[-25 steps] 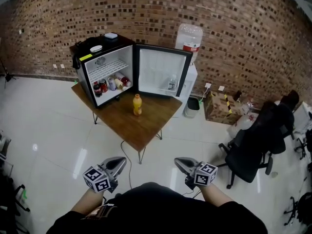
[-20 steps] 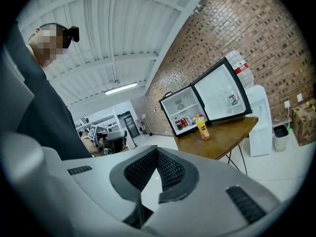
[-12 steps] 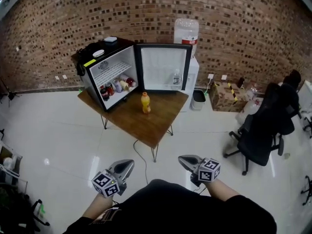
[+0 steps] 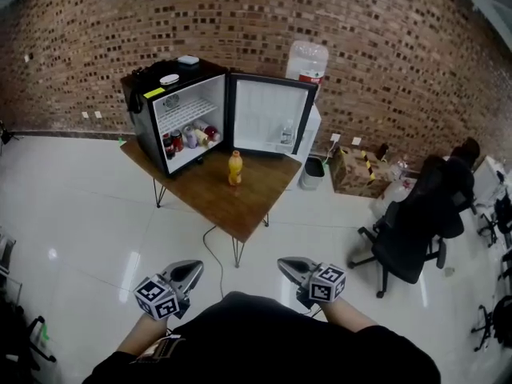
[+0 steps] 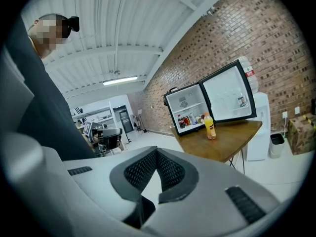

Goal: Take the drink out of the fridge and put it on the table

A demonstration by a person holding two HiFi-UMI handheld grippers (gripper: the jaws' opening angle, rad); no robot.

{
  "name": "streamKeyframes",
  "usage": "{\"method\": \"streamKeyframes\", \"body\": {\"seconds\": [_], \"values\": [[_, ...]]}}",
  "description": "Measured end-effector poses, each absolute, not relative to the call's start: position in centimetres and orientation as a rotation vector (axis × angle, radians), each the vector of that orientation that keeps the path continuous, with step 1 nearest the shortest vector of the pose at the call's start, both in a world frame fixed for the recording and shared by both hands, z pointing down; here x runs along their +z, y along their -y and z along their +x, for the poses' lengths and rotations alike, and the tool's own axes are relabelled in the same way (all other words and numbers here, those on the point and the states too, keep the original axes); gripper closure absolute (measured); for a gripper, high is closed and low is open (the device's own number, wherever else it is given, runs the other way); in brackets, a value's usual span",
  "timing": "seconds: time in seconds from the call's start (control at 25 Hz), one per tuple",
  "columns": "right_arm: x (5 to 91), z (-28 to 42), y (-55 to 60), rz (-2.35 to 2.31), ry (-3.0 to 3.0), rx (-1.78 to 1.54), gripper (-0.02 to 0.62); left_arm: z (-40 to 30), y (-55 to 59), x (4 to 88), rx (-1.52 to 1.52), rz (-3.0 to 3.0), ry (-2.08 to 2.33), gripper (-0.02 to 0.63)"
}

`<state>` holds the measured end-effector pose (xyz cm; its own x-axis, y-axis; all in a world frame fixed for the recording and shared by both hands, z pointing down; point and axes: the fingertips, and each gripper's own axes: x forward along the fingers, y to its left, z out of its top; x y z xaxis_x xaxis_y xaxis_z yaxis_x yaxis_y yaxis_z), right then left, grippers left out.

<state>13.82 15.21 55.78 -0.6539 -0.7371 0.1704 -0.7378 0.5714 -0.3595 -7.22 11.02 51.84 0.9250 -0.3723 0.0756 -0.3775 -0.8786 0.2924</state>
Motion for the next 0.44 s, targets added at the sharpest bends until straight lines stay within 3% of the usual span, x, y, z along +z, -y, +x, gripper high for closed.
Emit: {"method": "streamKeyframes", "body": {"seconds": [0.44], "values": [[55.5, 15.9, -16.2, 1.303, 2.762, 0.63, 0.604, -6.0, -12.0, 51.9, 0.012, 2.77, 0.564, 0.612]]}}
